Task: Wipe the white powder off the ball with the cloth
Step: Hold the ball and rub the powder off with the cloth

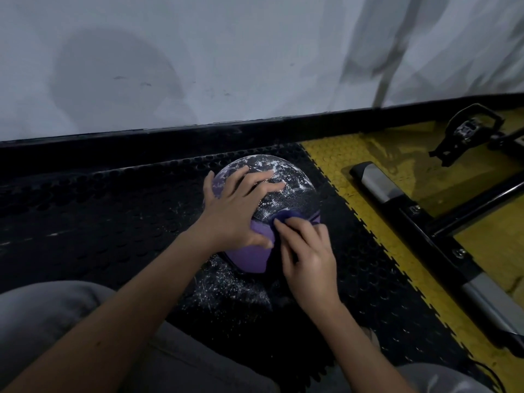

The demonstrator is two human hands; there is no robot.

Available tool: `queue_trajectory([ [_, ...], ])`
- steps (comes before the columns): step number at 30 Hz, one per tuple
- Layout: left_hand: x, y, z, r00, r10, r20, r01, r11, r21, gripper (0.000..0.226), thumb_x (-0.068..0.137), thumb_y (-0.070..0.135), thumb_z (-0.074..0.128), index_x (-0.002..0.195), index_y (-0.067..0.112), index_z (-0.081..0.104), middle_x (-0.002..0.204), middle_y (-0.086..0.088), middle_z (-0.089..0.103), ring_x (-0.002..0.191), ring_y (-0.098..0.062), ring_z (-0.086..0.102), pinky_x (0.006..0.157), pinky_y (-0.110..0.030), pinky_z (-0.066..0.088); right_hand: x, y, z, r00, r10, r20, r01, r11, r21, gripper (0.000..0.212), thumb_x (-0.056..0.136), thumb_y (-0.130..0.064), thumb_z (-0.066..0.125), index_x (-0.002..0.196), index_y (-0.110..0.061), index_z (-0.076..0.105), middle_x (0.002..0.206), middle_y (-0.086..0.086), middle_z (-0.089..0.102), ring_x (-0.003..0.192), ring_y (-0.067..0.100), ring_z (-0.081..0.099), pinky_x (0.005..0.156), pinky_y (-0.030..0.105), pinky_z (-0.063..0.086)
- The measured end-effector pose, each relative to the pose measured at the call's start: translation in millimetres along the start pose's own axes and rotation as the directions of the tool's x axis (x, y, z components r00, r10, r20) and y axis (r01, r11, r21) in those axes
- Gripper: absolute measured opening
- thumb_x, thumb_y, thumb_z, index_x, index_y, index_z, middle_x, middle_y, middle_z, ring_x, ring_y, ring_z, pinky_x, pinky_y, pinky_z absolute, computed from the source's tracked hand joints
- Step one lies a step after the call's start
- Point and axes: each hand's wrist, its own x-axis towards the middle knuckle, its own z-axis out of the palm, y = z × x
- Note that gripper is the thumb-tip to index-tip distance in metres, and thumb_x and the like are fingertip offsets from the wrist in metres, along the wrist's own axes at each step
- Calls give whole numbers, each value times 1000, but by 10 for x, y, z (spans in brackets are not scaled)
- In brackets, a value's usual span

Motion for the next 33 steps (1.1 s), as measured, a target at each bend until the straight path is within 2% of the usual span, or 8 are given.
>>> queue_trajectory([
  [5,18,13,3,1000,10,15,-10,1000,-19,100,63,58,72,141,50,10,149,27,-3,136,-2,-18,105,-59,-16,114,232,-63,978,193,-76,-189,980,54,24,87,-7,56,107,-5,70,99,6,65,79,25,53,81,8,32],
  [7,16,13,3,1000,10,20,-9,1000,-16,100,63,58,73,141,50,10,149,27,-3,136,-2,-18,105,-59,-16,114,214,-54,967,236,-100,-234,972,37,24,85,-4,57,106,-4,70,98,6,65,79,25,53,80,9,32],
  [11,-1,-2,1,1000,0,12,0,1000,-6,98,65,56,72,141,50,10,149,27,-2,135,-1,-17,105,-59,-14,-17,-52,26,1000,-20,-3,20,1000,-12,25,87,-11,53,107,-7,69,103,5,63,81,24,48,77,25,39],
  [13,0,1,1,1000,3,21,-3,1000,-17,97,66,54,73,141,49,10,149,26,-2,135,-1,-17,105,-59,-14,-17,-39,14,997,-77,24,77,997,-6,25,89,-14,52,107,-7,69,104,5,62,82,24,49,78,25,40],
  [18,22,4,-15,999,0,36,2,998,-55,100,64,54,74,141,49,10,149,27,-4,136,-1,-19,105,-58,-16,119,273,-40,960,266,-86,-258,962,91,22,86,-5,58,105,-3,69,96,7,65,79,28,56,82,4,30],
  [28,-60,-266,-145,998,-18,-62,16,999,-37,104,54,60,76,139,51,16,148,24,9,138,-2,-10,107,-53,-15,139,304,-5,935,341,-96,-326,935,141,21,85,-1,60,103,-4,70,95,5,64,83,27,57,82,4,32],
  [30,-60,-259,-117,999,-29,-31,27,998,-60,105,54,58,78,138,51,16,147,24,10,137,0,-8,107,-52,-16,145,270,-26,939,326,-106,-314,942,120,21,85,-1,61,103,-5,70,95,5,65,82,26,56,81,3,31],
  [33,-43,-233,-86,999,-40,-27,37,995,-90,104,54,53,80,138,50,18,147,25,11,137,0,-7,107,-49,-16,124,90,-24,985,147,-90,-144,988,48,23,88,-9,55,104,-5,70,97,5,65,81,21,50,82,11,34],
])
